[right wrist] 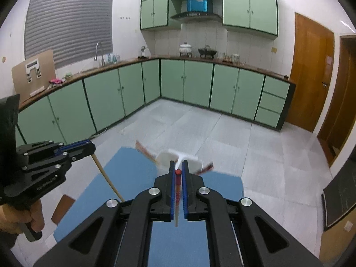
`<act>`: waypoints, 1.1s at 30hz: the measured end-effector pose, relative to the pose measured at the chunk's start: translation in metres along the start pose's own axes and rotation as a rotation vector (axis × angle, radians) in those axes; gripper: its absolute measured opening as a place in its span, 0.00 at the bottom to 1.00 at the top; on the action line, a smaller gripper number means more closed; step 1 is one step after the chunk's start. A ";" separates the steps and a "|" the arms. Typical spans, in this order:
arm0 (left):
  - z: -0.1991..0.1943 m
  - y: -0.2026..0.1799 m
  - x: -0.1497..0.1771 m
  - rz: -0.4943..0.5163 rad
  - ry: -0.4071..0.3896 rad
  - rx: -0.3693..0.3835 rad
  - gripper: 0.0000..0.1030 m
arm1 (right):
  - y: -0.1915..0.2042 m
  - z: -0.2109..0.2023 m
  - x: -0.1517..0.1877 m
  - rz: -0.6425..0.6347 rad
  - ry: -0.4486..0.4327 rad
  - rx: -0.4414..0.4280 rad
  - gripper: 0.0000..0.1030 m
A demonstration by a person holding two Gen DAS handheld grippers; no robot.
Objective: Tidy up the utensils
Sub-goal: 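Lift both chopsticks and carry them to the white holder cups, then lower the chopsticks into the cups and open both grippers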
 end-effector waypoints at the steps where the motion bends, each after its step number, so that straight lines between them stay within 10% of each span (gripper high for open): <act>1: 0.002 0.000 -0.013 0.002 -0.016 -0.007 0.06 | 0.000 0.003 -0.010 0.001 -0.007 0.003 0.05; 15: 0.061 -0.016 -0.106 0.013 -0.142 -0.045 0.06 | -0.027 0.066 -0.095 -0.045 -0.047 0.047 0.05; 33: 0.191 -0.011 -0.029 0.018 0.006 -0.043 0.07 | -0.090 0.184 -0.015 0.049 0.085 0.036 0.07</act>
Point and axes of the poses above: each gripper's, at about its wrist camera, not at the fingertips, and z roughly the way its jaws point, y to its left, x to its underside, the point moved 10 cm from there along z, roughly the way its jaws point, and after that the axes turned 12 degrees about -x, right-handed, at the moved point
